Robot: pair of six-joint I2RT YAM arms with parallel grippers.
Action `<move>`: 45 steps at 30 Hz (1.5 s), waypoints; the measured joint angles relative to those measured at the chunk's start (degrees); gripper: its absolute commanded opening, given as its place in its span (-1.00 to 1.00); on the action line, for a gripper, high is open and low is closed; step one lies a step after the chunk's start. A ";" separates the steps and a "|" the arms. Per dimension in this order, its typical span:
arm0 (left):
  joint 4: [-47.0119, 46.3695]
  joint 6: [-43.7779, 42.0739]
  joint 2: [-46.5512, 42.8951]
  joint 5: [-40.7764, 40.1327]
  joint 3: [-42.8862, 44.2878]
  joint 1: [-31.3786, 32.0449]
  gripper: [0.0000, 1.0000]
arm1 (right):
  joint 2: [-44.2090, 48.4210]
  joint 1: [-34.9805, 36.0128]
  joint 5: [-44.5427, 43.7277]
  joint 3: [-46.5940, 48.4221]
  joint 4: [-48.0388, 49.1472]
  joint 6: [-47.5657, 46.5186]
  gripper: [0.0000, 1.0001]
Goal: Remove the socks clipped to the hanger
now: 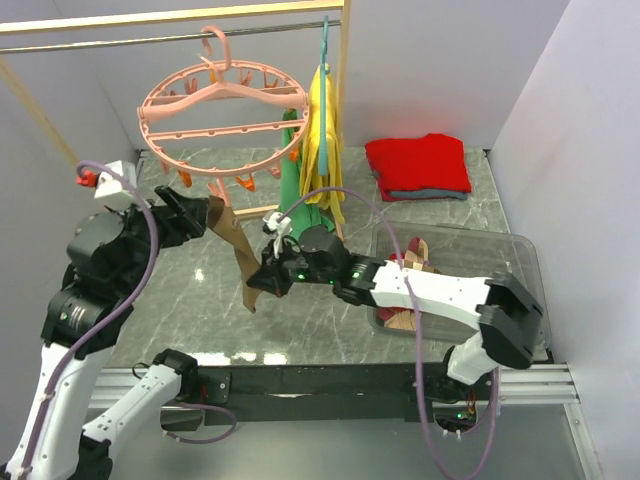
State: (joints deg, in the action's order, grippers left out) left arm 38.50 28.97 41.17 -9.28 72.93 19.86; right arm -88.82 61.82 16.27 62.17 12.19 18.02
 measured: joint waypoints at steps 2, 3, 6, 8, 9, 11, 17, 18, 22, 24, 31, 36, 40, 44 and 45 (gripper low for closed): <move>-0.09 0.44 1.14 0.02 -0.63 0.00 0.54 | 2.60 -0.26 0.94 -0.61 -2.47 -0.59 -1.00; -0.22 0.68 1.84 0.28 -0.96 0.00 0.51 | 3.54 -0.44 1.11 -0.66 -3.41 -0.85 -1.00; -1.55 1.86 3.34 1.57 -1.60 0.00 0.41 | 5.40 -0.61 1.22 -0.92 -5.18 -1.16 -1.00; -2.97 2.97 4.37 2.75 -2.01 0.00 0.33 | 6.25 -0.63 1.20 -1.68 -5.44 -1.16 -1.00; -3.56 3.52 4.87 3.13 -2.14 0.00 0.25 | 6.54 -0.66 1.20 -2.16 -5.53 -1.14 -1.00; -4.85 4.74 5.68 3.85 -2.40 0.00 0.18 | 6.73 -0.76 1.18 -2.67 -5.92 -1.01 -1.00; -9.35 8.46 6.27 6.10 -3.61 0.00 -0.04 | 6.73 -0.98 1.14 -2.86 -6.12 -0.66 -1.00; -10.43 9.14 6.23 6.51 -3.85 0.00 0.01 | 6.80 -0.98 1.11 -3.06 -5.97 -0.48 -1.00; -13.77 10.91 6.27 8.22 -4.57 0.00 0.22 | 7.08 -1.01 1.09 -3.72 -5.66 0.15 -1.00; -14.64 11.30 7.08 8.96 -4.57 0.00 0.28 | 7.17 -1.01 0.92 -3.80 -5.62 0.37 -1.00; -17.07 12.31 9.97 10.60 -6.14 0.00 0.28 | 8.17 -1.03 0.90 -4.46 -5.29 1.07 -1.00; -18.16 12.41 12.31 12.15 -6.60 0.00 0.22 | 8.44 -1.03 0.68 -4.46 -5.35 1.42 -1.00; -17.97 11.89 13.38 12.24 -6.56 0.00 0.19 | 8.44 -1.03 0.20 -4.44 -5.97 1.46 -1.00; -17.59 10.45 13.29 11.10 -6.14 0.00 0.01 | 8.44 -1.03 -0.22 -4.09 -7.39 1.44 -1.00; -17.51 9.94 13.29 10.93 -5.95 0.00 -0.05 | 8.44 -1.03 -0.26 -3.96 -7.56 1.42 -1.00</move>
State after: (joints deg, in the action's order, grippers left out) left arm 20.99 38.92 54.46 1.65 66.98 19.86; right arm -80.38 60.80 16.01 58.22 4.62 19.44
